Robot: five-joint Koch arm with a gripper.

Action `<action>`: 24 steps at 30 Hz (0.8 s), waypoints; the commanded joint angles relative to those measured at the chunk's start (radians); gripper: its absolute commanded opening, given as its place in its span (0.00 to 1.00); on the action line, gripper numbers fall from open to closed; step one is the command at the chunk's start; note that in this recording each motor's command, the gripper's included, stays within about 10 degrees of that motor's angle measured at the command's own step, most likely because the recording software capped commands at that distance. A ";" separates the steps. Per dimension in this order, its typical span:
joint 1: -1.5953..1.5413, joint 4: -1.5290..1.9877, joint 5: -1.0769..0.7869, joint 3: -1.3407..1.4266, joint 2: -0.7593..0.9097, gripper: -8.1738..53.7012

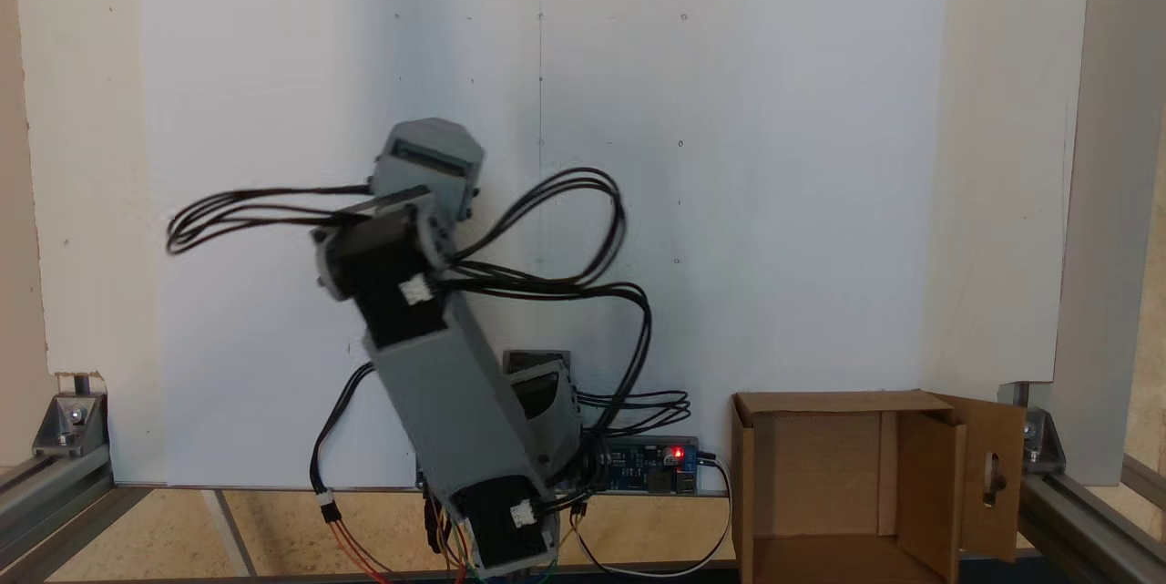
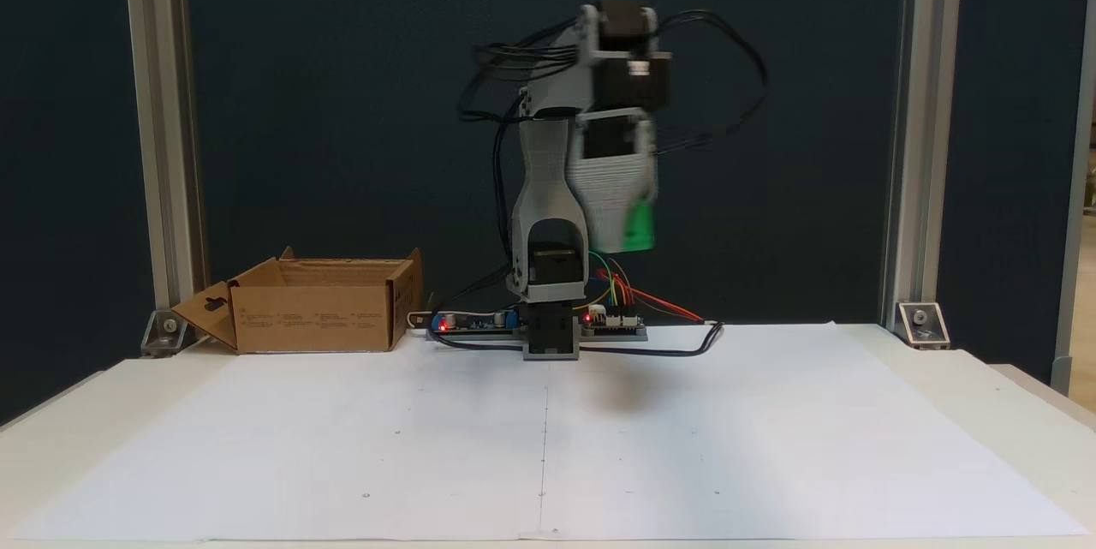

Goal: Grasp a green dice and put it in the bin.

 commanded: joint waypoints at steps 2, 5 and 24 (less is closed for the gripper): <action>0.225 0.040 -0.181 -0.058 0.040 0.32; 0.432 -0.015 -0.265 -0.058 0.040 0.32; 1.778 -0.178 -0.991 -0.106 0.031 0.32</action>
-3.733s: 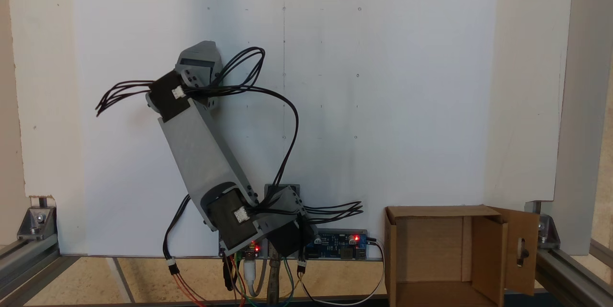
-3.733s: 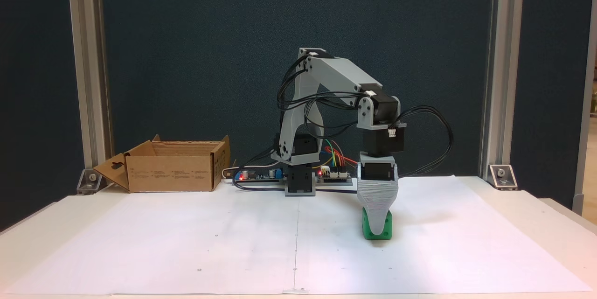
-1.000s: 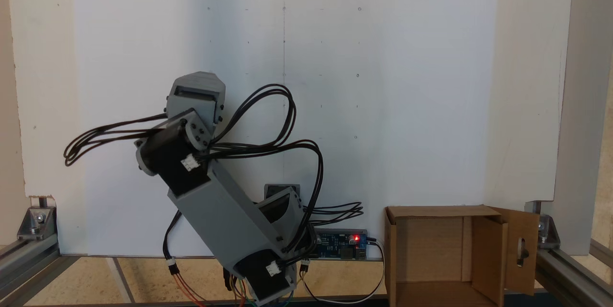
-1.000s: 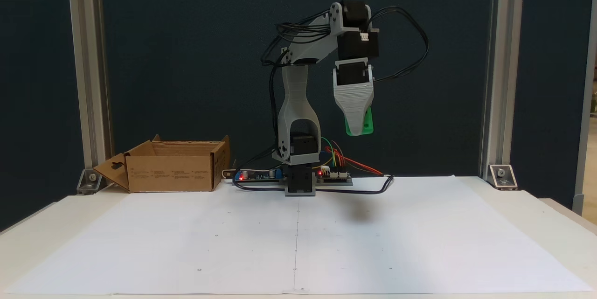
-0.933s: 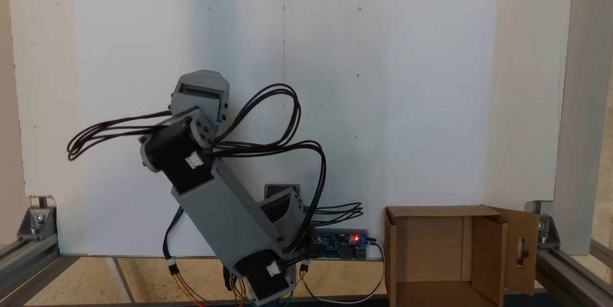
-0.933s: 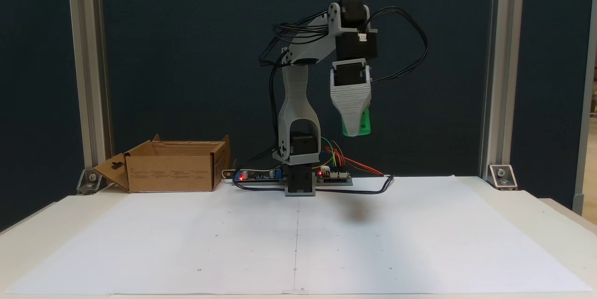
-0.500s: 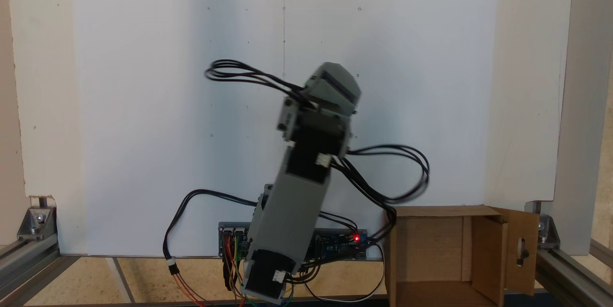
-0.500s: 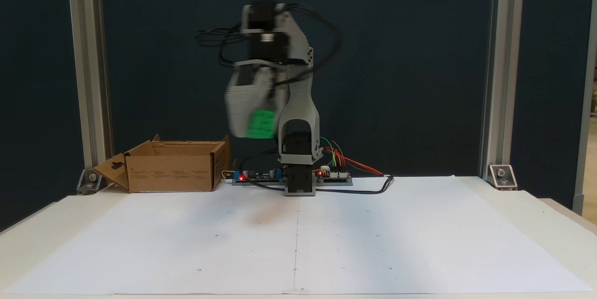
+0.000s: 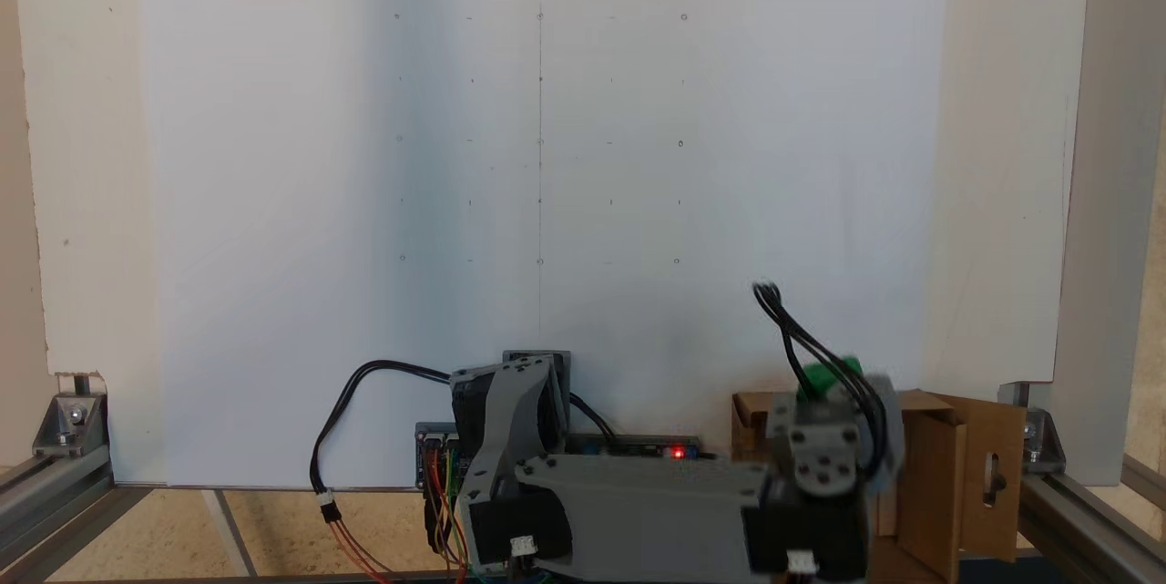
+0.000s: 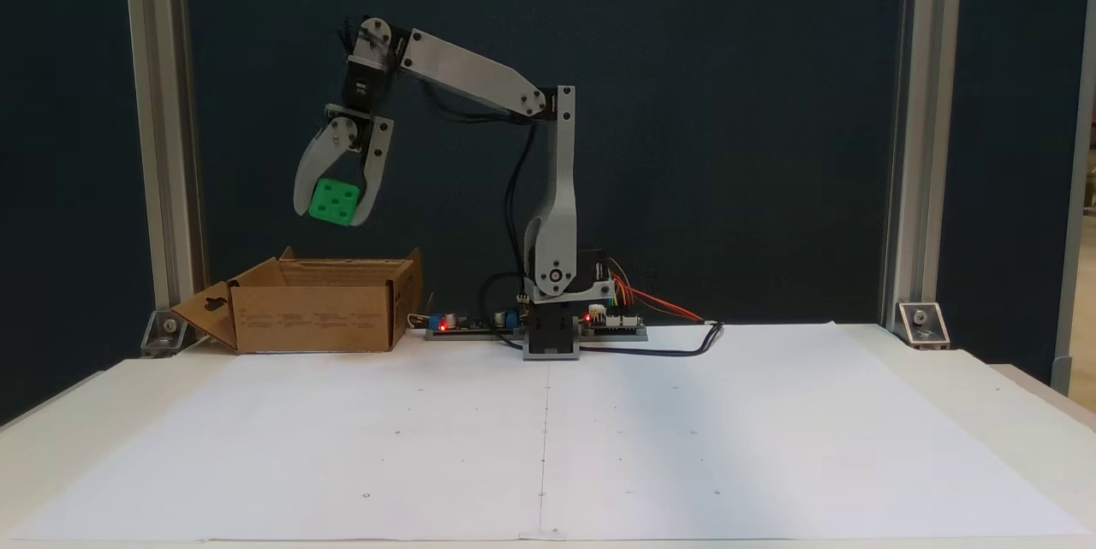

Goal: Grasp a green dice and put it in the bin.

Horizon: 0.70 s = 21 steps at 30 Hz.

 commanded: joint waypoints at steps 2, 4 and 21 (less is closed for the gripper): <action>0.149 -0.060 -0.207 -0.055 0.009 0.32; 0.216 -0.083 -0.283 -0.054 -0.012 0.32; 0.403 -0.342 -0.374 -0.048 -0.276 0.32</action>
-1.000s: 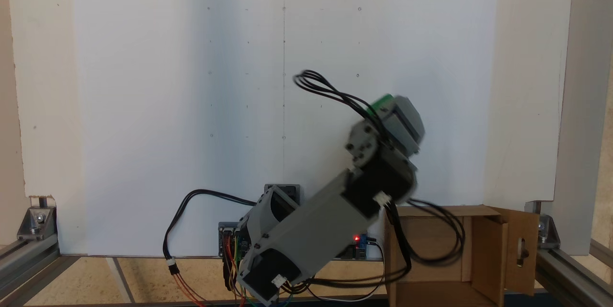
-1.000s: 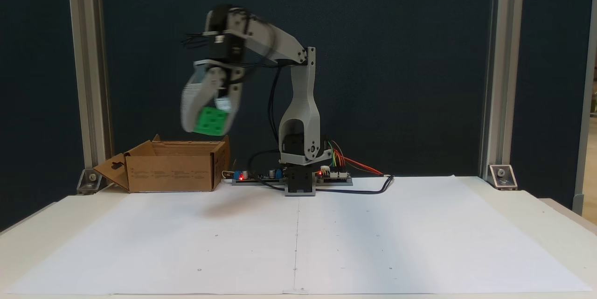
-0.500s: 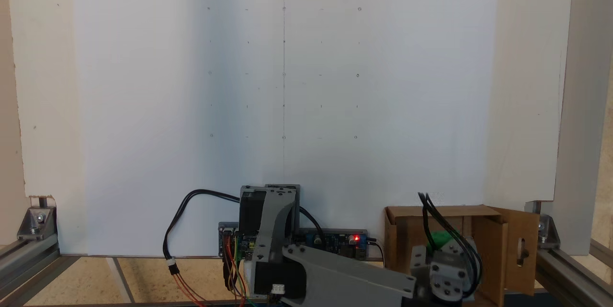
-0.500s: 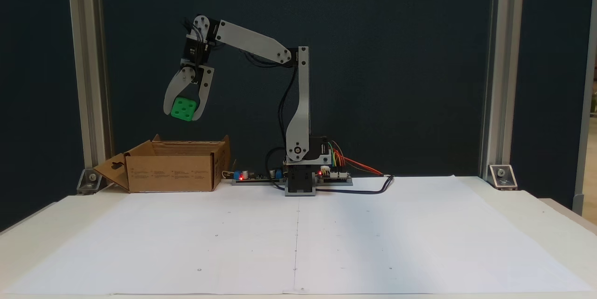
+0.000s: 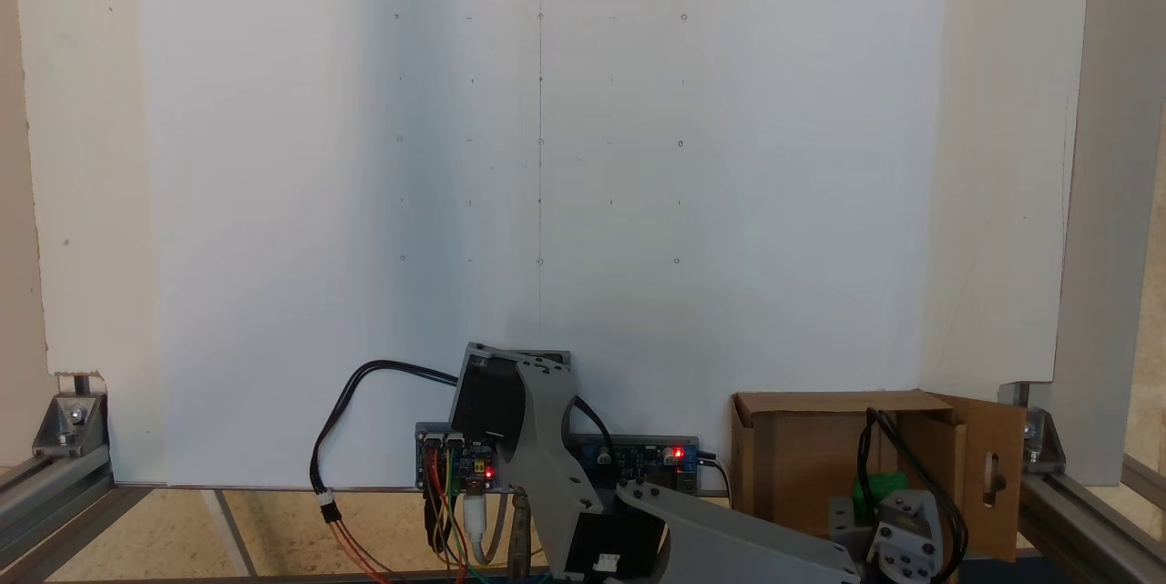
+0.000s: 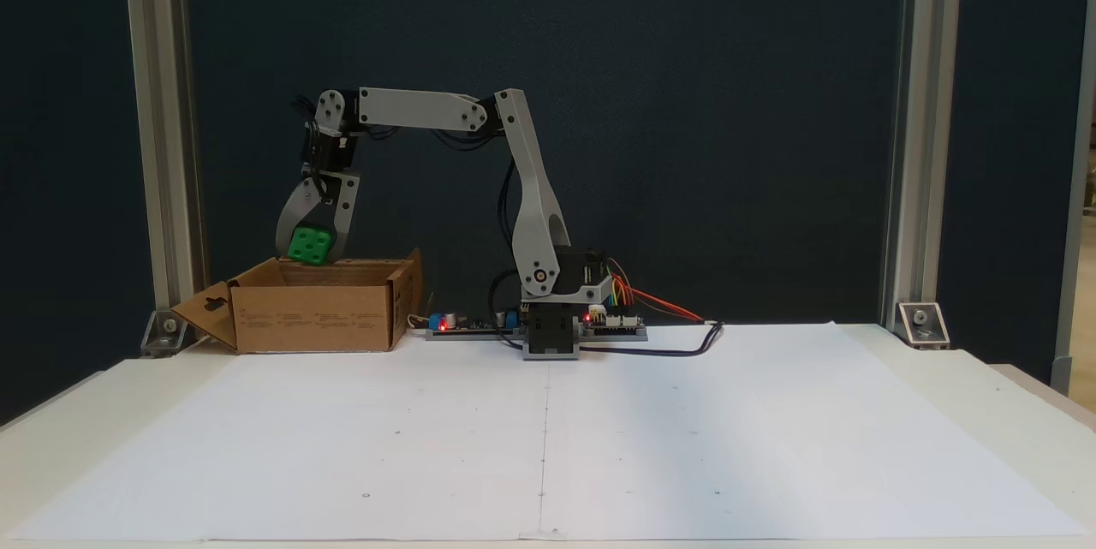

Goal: Grasp a green dice and put it in the bin.

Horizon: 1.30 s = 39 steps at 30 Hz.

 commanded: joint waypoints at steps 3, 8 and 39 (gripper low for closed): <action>0.015 -0.018 -0.072 -0.040 0.006 0.32; 0.038 0.000 -0.072 -0.031 0.006 0.32; -0.911 0.043 0.545 -0.002 0.376 0.86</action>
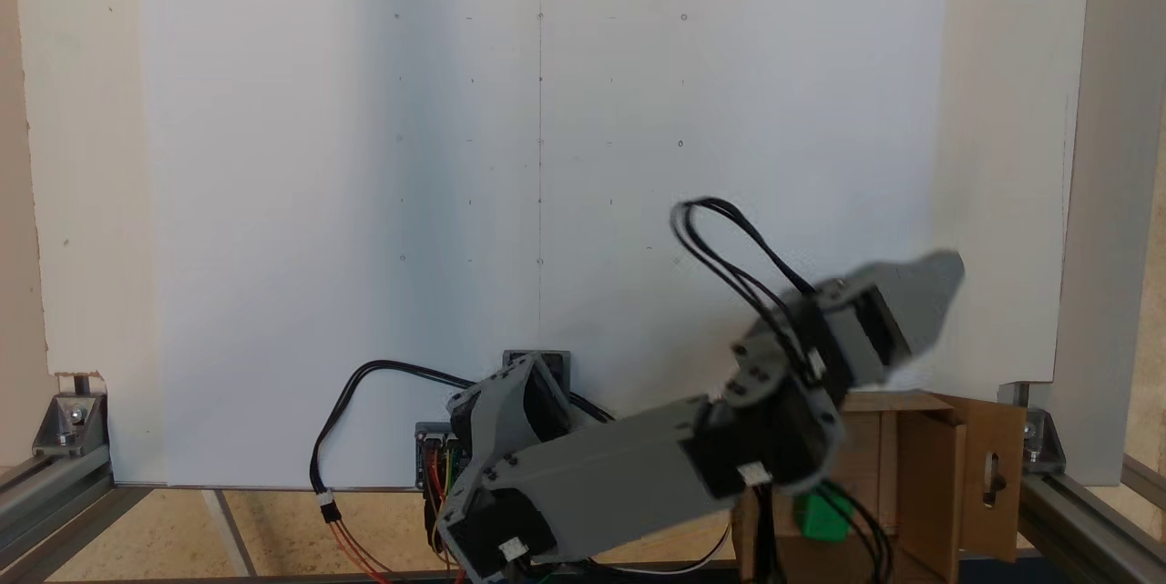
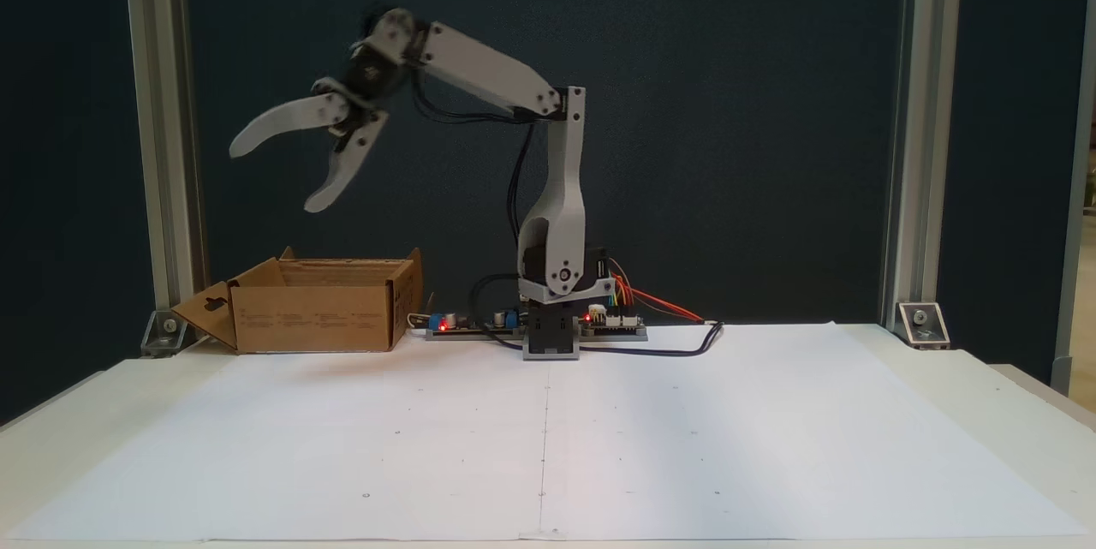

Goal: Grasp a green dice and put it in the bin.

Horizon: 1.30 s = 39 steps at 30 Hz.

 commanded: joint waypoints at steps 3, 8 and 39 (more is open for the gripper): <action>-0.306 -0.008 0.121 -0.025 0.040 0.85; -0.661 -0.103 0.133 0.012 0.020 0.85; -0.948 -1.511 0.098 1.296 0.472 0.84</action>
